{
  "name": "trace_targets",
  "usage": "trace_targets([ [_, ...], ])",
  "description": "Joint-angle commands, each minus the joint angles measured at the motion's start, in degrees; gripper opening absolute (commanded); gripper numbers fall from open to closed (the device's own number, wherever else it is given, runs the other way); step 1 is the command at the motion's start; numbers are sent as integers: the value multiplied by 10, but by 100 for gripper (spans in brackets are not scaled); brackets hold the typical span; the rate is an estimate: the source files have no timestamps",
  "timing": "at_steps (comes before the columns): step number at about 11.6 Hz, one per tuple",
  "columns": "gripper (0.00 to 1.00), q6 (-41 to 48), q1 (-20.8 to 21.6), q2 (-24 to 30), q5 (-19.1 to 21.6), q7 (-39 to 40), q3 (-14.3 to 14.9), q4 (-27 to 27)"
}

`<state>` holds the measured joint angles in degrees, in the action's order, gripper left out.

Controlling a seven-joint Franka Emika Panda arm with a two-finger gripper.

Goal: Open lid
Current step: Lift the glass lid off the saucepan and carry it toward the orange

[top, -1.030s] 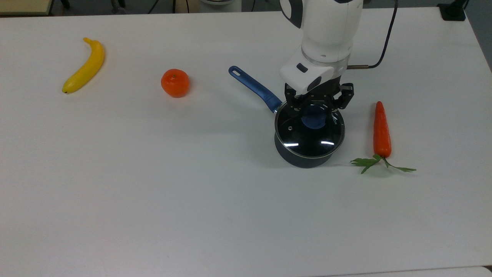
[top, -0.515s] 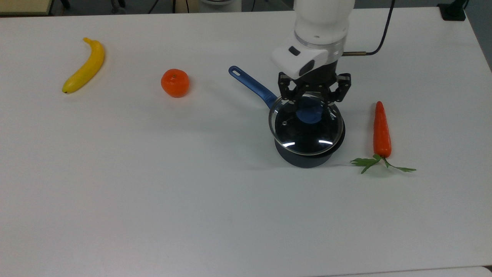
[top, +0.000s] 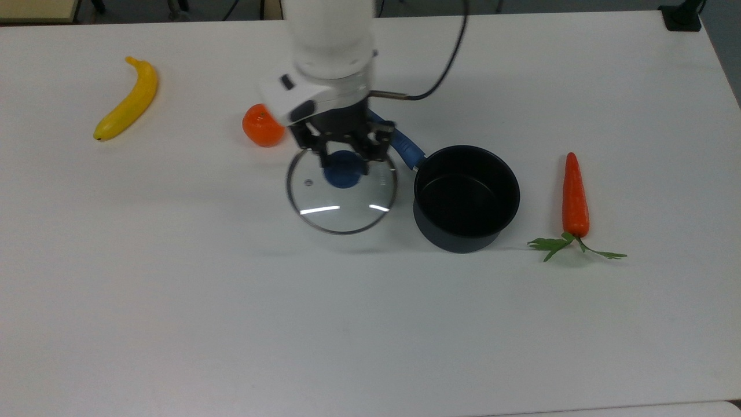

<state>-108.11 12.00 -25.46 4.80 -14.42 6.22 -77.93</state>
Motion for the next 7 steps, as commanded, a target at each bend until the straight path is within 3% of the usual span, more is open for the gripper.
trace_targets([
  [1,26,-1,-64,22,-6,58,-4,-50],
  [4,26,-31,-99,20,-6,87,-4,-89],
  [7,26,-106,-104,13,4,77,-5,-128],
])
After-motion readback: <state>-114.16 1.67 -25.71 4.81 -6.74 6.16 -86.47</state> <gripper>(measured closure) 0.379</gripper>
